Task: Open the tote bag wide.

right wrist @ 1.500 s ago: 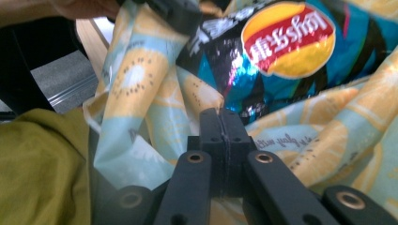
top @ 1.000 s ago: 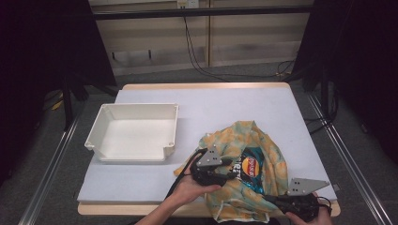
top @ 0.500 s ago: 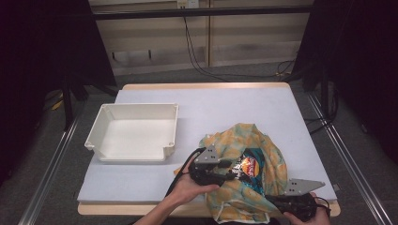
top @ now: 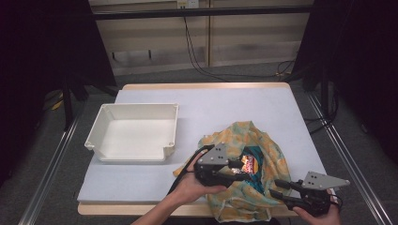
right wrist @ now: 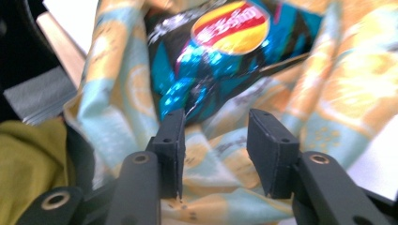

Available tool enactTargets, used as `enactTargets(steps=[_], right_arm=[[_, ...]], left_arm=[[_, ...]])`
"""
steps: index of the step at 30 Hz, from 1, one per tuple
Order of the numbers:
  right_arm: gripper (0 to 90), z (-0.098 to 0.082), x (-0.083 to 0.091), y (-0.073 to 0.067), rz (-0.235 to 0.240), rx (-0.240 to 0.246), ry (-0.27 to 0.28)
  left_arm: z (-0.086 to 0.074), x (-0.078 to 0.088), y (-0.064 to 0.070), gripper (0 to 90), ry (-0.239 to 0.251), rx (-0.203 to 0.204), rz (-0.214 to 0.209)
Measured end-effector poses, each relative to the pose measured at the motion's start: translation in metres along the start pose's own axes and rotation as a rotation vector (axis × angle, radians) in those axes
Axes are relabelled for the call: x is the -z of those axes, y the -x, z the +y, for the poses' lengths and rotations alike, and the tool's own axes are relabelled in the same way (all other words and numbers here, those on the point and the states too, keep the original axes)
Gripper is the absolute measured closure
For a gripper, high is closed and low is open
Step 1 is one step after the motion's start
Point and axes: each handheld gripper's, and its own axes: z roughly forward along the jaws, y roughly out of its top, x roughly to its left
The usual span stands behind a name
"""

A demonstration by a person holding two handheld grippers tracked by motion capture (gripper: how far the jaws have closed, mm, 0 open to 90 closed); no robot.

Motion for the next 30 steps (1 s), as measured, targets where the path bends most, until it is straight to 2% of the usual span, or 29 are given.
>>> enactTargets(steps=[2,3,4,5,6,8,10,12,14,16,17,19,22,25,30], right_arm=[[57.5,0.001,0.001,0.002,-0.013,-0.01,0.013],[57.3,0.002,0.001,0.003,-0.018,-0.015,0.014],[56.7,0.001,0.001,0.004,-0.03,-0.022,0.013],[55.7,0.001,0.001,0.005,-0.034,-0.029,0.005],[55.3,-0.001,-0.001,0.006,-0.054,-0.037,-0.01],[55.2,-0.002,-0.002,0.007,-0.053,-0.039,-0.014],[55.2,-0.004,-0.005,0.009,-0.056,-0.049,-0.031],[55.1,-0.005,-0.007,0.01,-0.055,-0.048,-0.036],[54.5,-0.005,-0.008,0.01,-0.056,-0.049,-0.04],[53.8,-0.005,-0.009,0.01,-0.052,-0.047,-0.044],[53.8,-0.005,-0.009,0.01,-0.052,-0.047,-0.044],[53.7,-0.006,-0.01,0.011,-0.055,-0.052,-0.047],[52.5,-0.006,-0.011,0.011,-0.052,-0.056,-0.048],[51.6,-0.007,-0.012,0.012,-0.051,-0.052,-0.056],[50.3,-0.008,-0.014,0.013,-0.048,-0.054,-0.061]], left_arm=[[0.002,-0.014,-0.006,70.4,-0.029,0.029,-0.009],[0.001,-0.02,-0.01,70.8,-0.045,0.03,0.006],[0.0,-0.025,-0.011,72.0,-0.046,0.013,0.026],[-0.002,-0.03,-0.012,73.0,-0.056,-0.001,0.017],[-0.003,-0.035,-0.011,71.8,-0.066,0.01,0.002],[-0.005,-0.043,-0.006,70.6,-0.125,-0.026,-0.023],[-0.006,-0.049,0.0,69.1,-0.171,-0.071,-0.025],[-0.009,-0.053,0.005,69.5,-0.207,-0.097,-0.006],[-0.012,-0.054,0.007,68.8,-0.217,-0.107,-0.034],[-0.014,-0.055,0.01,59.3,-0.235,-0.119,-0.039],[-0.015,-0.055,0.011,59.3,-0.237,-0.121,-0.048],[-0.017,-0.058,0.016,58.5,-0.279,-0.175,-0.017],[-0.023,-0.063,0.018,58.4,-0.298,-0.213,0.027],[-0.025,-0.064,0.012,61.0,-0.269,-0.176,0.031],[-0.026,-0.066,0.009,61.0,-0.278,-0.17,0.029]])
